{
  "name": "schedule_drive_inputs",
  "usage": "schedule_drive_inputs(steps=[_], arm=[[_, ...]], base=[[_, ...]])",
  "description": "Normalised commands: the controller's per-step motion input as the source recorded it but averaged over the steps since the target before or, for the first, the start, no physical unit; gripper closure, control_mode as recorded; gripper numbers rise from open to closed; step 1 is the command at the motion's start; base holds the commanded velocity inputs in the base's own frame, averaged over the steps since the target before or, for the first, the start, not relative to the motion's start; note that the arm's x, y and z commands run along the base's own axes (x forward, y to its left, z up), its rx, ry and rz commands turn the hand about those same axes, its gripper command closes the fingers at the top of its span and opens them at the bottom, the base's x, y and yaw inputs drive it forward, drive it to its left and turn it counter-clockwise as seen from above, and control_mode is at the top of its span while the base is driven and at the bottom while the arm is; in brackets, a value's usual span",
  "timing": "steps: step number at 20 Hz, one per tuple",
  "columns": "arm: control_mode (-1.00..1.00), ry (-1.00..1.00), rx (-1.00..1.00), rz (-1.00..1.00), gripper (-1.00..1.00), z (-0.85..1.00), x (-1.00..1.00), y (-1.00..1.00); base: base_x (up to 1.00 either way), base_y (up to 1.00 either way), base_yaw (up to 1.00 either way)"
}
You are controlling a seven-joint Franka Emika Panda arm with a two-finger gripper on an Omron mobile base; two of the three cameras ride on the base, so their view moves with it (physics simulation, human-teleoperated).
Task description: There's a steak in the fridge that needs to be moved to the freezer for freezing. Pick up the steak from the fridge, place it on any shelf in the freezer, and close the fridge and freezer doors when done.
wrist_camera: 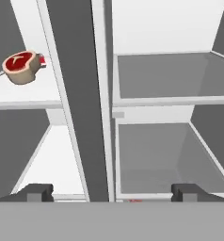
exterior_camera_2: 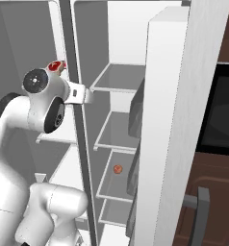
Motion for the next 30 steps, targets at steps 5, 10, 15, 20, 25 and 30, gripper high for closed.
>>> schedule_drive_inputs(steps=[5, 10, 15, 20, 25, 30], arm=[[-1.00, 0.00, 0.05, -0.02, -1.00, 0.01, -0.48, 0.00], [-1.00, 0.00, 0.00, 0.00, -1.00, 0.09, -0.81, 0.00], [-1.00, 0.00, 0.00, -0.01, -1.00, 0.16, -0.76, 0.00], [-1.00, 0.00, 0.00, -0.02, -1.00, 0.14, -0.54, 0.00], [1.00, 0.00, 0.00, 0.00, -1.00, 0.00, 0.00, 0.00], [1.00, 0.00, 0.00, 0.00, -1.00, 0.00, 0.00, 0.00]], base=[[0.00, 0.00, 0.00], [0.00, 0.00, 0.00], [0.00, 0.00, 0.00], [0.00, 0.00, 0.00], [-0.90, 0.00, -0.03], [-0.78, -0.20, -0.02]])
